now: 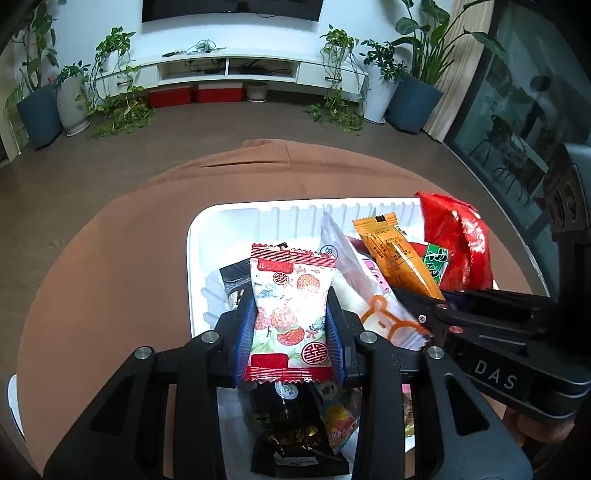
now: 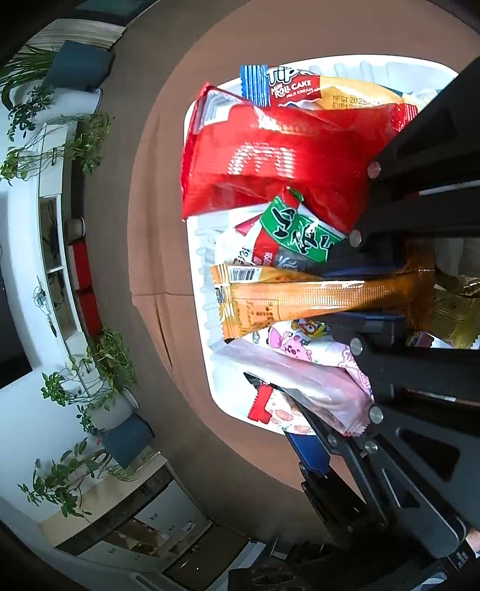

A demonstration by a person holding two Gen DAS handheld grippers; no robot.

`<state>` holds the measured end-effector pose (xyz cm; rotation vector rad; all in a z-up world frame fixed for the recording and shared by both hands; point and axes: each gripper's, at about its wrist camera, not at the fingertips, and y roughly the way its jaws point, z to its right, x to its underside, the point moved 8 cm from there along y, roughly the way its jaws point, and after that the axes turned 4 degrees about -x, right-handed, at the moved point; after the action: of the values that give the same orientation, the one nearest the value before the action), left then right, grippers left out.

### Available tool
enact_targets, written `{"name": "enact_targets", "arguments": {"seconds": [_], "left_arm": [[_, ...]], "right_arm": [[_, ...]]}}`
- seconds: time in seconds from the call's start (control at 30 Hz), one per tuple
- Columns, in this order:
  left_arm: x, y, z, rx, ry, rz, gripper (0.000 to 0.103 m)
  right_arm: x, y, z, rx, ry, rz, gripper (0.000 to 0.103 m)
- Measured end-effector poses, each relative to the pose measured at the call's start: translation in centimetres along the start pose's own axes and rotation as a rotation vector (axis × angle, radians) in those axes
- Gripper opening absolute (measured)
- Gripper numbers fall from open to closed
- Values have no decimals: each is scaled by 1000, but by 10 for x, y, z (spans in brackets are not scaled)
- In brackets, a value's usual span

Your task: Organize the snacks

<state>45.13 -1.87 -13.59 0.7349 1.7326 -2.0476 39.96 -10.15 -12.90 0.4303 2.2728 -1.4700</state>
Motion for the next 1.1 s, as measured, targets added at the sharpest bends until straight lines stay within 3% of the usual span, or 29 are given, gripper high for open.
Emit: {"name": "enact_targets", "arguments": {"seconds": [0.13, 0.37, 0.63, 0.77, 0.83, 0.93, 1.0, 1.1], "left_arm": [[-2, 0, -4, -13, -14, 7, 37], [-1, -13, -13, -32, -27, 26, 52], [1, -36, -15, -45, -34, 56, 62], [4, -59, -14, -72, -28, 100, 72], [9, -76, -12, -110, -18, 139, 81], [17, -105, -14, -186, -13, 212, 103], [25, -125, -4, -164, 0, 255, 103], [45, -156, 12, -147, 17, 301, 103]], "right_arm": [[1, 0, -4, 23, -27, -4, 17], [-2, -17, -8, 49, -37, 34, 36], [-3, -37, -13, 62, -44, 73, 40], [0, -52, -12, 67, -46, 105, 50], [3, -63, -12, 62, -48, 125, 55], [13, -82, -13, 37, -39, 172, 67], [23, -99, -13, 25, -41, 218, 79], [41, -127, -10, 41, -48, 312, 87]]}}
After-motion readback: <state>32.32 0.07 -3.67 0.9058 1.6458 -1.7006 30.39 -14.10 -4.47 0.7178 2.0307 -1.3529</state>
